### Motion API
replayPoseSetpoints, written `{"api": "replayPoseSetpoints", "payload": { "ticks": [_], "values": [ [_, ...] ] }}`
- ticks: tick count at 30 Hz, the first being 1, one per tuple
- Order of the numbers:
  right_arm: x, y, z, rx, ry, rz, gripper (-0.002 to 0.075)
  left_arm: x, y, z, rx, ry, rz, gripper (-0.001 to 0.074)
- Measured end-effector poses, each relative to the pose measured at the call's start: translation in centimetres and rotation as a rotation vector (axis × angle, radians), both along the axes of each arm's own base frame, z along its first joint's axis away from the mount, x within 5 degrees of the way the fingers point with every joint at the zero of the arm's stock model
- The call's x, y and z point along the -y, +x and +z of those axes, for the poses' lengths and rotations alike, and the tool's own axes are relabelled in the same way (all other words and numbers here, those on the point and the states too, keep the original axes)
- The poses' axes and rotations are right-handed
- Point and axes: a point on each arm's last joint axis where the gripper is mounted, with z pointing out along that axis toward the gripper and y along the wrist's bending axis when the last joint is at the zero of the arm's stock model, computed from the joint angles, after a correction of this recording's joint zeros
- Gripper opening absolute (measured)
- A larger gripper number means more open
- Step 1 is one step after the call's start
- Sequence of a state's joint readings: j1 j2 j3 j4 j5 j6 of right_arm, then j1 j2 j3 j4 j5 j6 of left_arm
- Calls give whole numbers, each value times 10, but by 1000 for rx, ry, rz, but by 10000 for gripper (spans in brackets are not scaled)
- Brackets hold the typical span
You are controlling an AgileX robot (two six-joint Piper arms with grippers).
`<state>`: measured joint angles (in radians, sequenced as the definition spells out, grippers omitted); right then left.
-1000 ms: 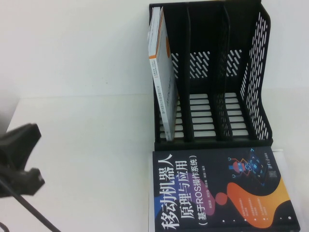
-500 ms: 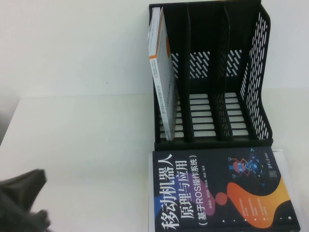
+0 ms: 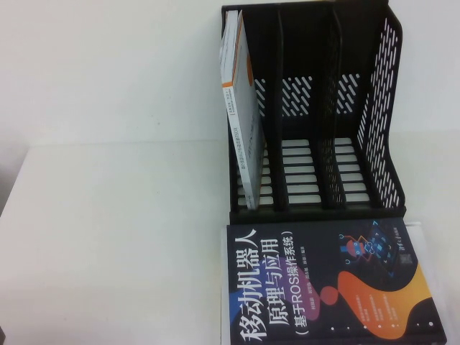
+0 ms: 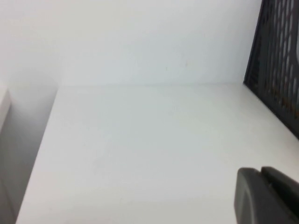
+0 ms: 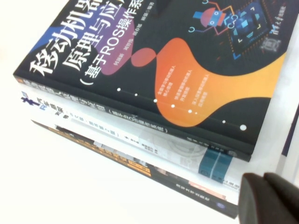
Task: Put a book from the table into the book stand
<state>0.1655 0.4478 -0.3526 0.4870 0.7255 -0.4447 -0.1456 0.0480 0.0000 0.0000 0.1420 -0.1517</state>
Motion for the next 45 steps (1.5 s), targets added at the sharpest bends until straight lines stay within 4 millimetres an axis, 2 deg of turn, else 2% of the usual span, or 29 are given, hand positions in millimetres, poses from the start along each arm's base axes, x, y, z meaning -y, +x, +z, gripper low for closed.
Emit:
{"api": "replayPoseSetpoints", "payload": {
  "ticks": [7,45],
  "values": [
    [0,0,0,0,2,0,-3,-1,-6,-19,-133,-9,2,-1],
    [0,0,0,-1,4,0,-3,2,-7,-19,-148,33,-50,-2]
  ]
}}
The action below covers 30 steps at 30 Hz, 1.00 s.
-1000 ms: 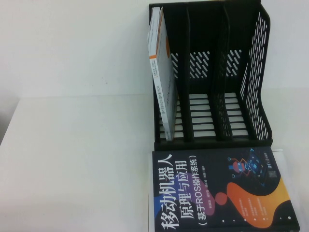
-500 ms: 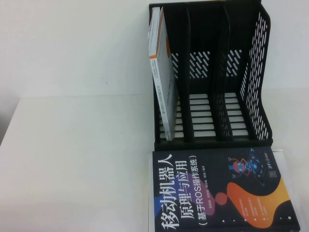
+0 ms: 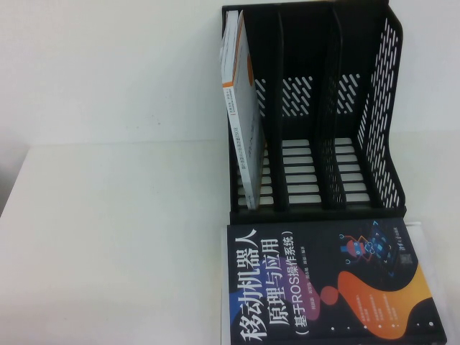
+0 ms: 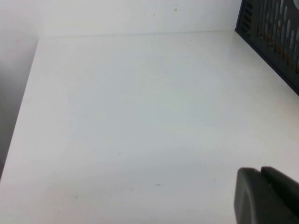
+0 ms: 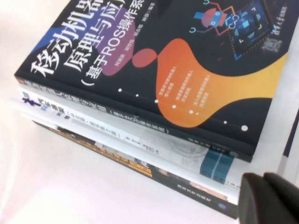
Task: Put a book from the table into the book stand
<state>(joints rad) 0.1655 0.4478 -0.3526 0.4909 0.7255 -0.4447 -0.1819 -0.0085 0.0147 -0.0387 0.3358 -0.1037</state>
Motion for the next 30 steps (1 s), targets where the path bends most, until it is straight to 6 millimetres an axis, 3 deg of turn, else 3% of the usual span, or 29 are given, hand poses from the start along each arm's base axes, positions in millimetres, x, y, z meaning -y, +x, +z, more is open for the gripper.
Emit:
{"api": "replayPoseSetpoints", "payload": {
  "ticks": [7,15,19,23,30],
  "values": [
    [2,-6,-4,71,3,-13,-3,0,0,0,-1,-6,0,-2],
    [29,-14,-16,646,-62,-263,-3,0,0,0,-1,-7,0,-2],
    [39,-15,-35,790,-185,-363,-3,0,0,0,0,-10,0,-2],
    [43,-14,-45,733,-115,-459,-3,0,0,0,0,-12,0,-2],
    [44,-18,-73,411,-93,-496,-3,0,0,0,0,-12,0,-2]
  ]
}}
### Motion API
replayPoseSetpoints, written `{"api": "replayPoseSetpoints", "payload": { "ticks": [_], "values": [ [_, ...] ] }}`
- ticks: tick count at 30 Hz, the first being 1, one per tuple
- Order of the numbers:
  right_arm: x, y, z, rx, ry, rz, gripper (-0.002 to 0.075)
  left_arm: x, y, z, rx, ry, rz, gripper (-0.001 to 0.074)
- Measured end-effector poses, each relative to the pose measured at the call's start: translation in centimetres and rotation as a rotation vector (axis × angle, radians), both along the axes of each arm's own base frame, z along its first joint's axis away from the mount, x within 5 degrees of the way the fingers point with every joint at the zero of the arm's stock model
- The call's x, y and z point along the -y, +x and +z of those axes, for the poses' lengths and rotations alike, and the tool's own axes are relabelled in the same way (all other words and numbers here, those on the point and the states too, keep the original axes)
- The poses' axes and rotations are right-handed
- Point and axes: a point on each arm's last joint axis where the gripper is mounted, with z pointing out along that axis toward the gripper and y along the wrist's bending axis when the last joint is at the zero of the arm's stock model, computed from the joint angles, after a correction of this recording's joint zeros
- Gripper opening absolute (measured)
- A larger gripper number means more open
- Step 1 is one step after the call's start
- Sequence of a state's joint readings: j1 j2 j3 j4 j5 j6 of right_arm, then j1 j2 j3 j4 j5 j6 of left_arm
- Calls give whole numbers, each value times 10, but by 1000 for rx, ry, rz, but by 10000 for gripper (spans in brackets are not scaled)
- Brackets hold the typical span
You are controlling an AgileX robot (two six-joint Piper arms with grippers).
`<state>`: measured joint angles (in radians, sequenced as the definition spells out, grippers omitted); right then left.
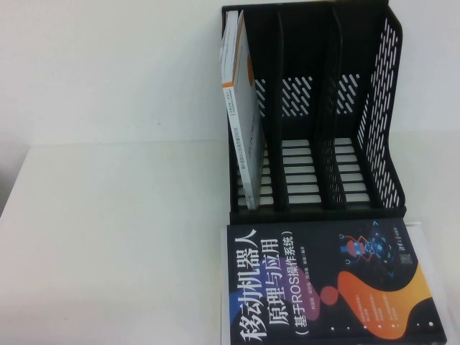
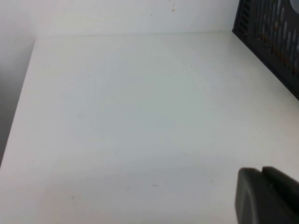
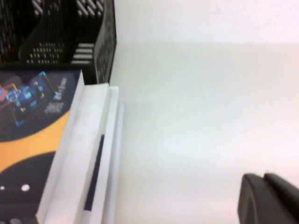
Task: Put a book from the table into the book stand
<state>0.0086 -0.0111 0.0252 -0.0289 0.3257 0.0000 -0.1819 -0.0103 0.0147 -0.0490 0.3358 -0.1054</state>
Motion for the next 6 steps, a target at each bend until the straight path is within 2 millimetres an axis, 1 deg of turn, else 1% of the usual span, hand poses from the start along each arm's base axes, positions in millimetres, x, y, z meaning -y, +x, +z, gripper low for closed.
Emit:
{"api": "replayPoseSetpoints", "payload": {
  "ticks": [6],
  "values": [
    [0,0,0,-4,39,-13,-3,0,0,0,-1,-4,1,-2]
  ]
}}
